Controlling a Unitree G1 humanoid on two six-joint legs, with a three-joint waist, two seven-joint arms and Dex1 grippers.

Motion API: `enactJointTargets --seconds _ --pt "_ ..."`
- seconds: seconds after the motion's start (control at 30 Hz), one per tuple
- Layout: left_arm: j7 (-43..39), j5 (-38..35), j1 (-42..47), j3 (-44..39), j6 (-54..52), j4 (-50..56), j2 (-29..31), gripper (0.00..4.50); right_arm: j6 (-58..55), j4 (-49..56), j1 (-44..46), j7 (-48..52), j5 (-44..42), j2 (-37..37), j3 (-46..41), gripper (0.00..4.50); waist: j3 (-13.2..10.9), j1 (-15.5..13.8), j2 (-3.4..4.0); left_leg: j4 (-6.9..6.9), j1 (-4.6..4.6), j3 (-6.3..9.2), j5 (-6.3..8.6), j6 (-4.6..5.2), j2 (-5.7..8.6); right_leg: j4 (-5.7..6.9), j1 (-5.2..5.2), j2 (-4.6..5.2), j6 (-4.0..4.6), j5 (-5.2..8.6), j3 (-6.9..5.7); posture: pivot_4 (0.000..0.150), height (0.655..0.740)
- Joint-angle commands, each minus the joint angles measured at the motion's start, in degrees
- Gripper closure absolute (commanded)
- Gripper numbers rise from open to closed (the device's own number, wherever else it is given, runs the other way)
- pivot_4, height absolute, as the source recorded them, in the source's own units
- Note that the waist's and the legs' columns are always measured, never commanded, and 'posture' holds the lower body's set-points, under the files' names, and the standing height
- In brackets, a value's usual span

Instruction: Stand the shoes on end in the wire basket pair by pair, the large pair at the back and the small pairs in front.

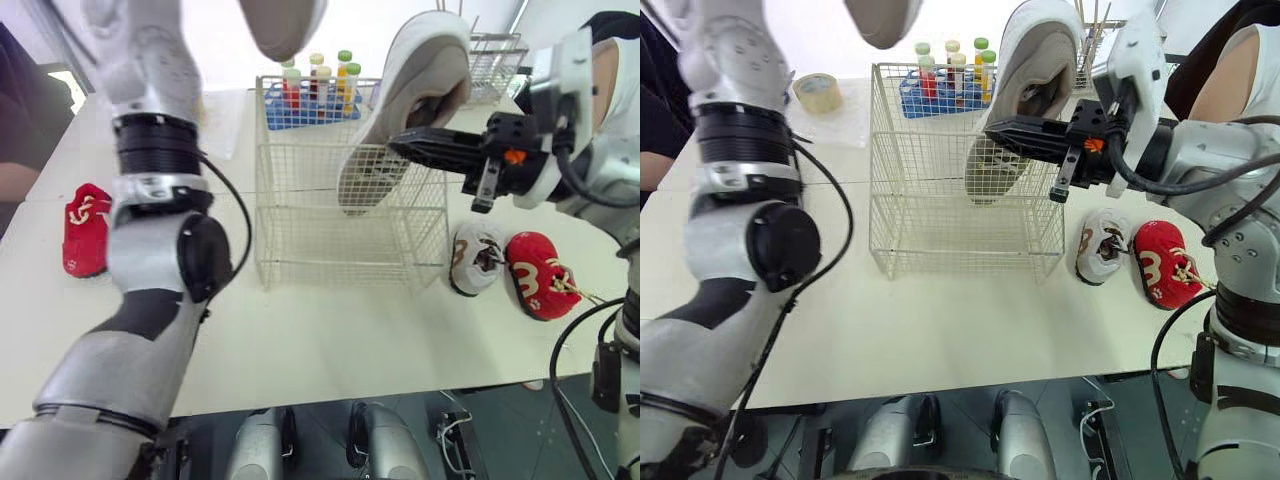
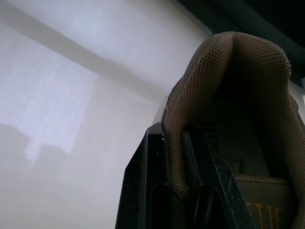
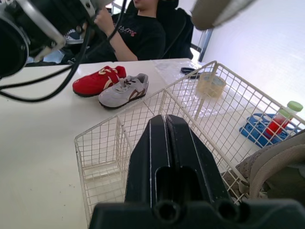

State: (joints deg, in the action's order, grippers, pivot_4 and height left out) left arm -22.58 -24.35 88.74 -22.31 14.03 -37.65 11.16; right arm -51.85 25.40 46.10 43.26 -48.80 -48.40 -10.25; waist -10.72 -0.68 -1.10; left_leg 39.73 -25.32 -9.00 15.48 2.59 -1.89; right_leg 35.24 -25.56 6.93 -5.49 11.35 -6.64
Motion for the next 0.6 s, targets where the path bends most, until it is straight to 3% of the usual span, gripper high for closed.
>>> enactJointTargets --seconds 0.03,0.4,0.6 --pt "-0.14 1.48 -0.07 2.39 6.91 3.13 -1.65 4.46 -0.46 2.72 -0.13 -1.86 -1.77 -0.89 -2.91 4.50 0.00 0.01 0.00 0.02 0.00 0.00 0.00 0.01 0.00 0.00 0.00 0.00 0.00 0.00 0.00 0.150 0.7400" --pt "7.89 15.58 -10.51 9.98 27.24 0.06 -7.43 4.46 -2.61 5.35 -0.90 -6.00 -4.50 -1.39 -4.14 4.50 0.00 -0.14 0.01 0.21 -0.02 0.08 0.13 0.21 -0.05 0.00 0.09 0.00 0.04 -0.03 -0.02 0.150 0.7400" --pt "11.56 20.56 -14.65 12.13 34.92 -4.03 -7.66 4.46 -3.36 5.72 -0.53 -7.15 -6.04 -2.21 -4.33 4.50 0.00 -0.05 0.01 0.32 -0.05 0.20 0.26 0.43 -0.11 -0.06 0.11 0.07 -0.01 -0.08 0.01 0.150 0.7400"
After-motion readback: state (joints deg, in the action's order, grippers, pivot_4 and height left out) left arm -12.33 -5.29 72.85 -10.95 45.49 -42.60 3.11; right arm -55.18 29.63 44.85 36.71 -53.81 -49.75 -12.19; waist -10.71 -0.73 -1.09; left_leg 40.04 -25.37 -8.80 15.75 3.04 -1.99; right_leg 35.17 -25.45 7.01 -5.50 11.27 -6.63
